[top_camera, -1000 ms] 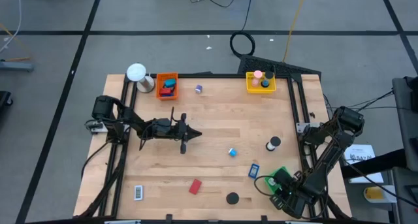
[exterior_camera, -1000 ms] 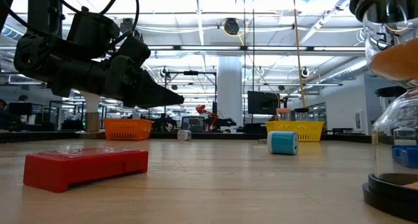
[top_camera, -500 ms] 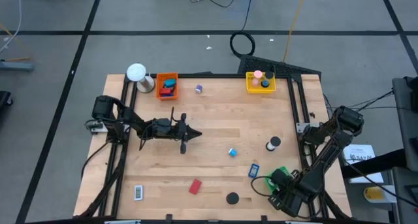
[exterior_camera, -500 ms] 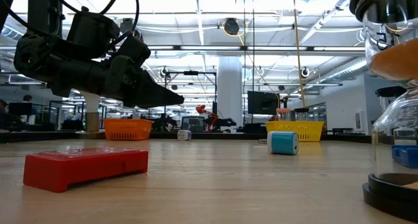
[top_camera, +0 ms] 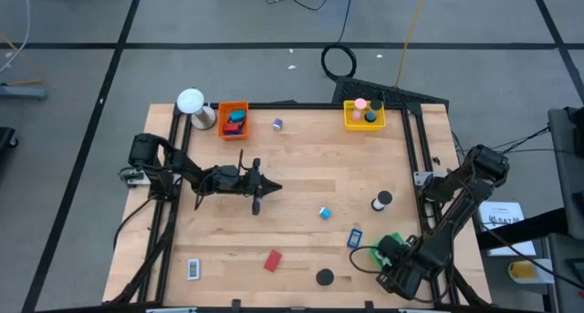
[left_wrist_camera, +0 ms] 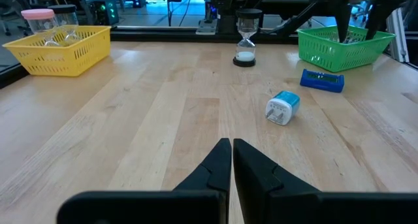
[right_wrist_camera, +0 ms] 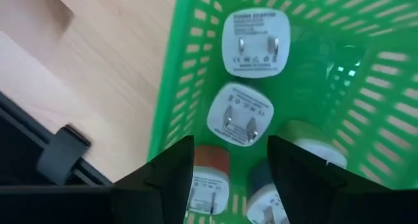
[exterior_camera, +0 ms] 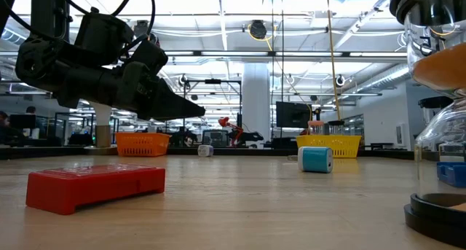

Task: Pick & Place Office items
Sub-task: Put the bottom violet charger adapter into the green bin

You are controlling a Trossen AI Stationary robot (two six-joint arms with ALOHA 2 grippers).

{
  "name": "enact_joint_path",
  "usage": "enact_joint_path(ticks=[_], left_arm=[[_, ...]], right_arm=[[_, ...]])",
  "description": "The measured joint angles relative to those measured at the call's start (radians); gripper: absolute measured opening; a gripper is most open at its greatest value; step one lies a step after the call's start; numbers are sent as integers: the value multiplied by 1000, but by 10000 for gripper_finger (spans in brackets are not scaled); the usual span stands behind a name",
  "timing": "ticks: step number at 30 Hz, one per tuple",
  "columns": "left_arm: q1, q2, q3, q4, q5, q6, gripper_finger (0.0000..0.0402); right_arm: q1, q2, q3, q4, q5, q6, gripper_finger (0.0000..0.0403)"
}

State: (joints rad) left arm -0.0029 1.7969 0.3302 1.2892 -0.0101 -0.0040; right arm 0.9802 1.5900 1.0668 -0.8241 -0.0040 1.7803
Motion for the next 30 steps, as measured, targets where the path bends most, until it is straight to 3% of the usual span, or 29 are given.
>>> enact_joint_path(ticks=[9, 17, 22, 30], left_arm=[[0, 0, 0, -4, 0, 0, 21], [0, 0, 0, -5, 0, 0, 21], [0, 0, 0, -7, 0, 0, 21], [0, 0, 0, -7, 0, 0, 21]], right_arm=[[-32, -64, 0, -74, 43, -81, 158], [-67, -63, -16, -61, 56, -152, 67], [-70, -62, -71, 6, 1, -182, 11], [-69, -64, -92, 96, -29, -220, 10]])
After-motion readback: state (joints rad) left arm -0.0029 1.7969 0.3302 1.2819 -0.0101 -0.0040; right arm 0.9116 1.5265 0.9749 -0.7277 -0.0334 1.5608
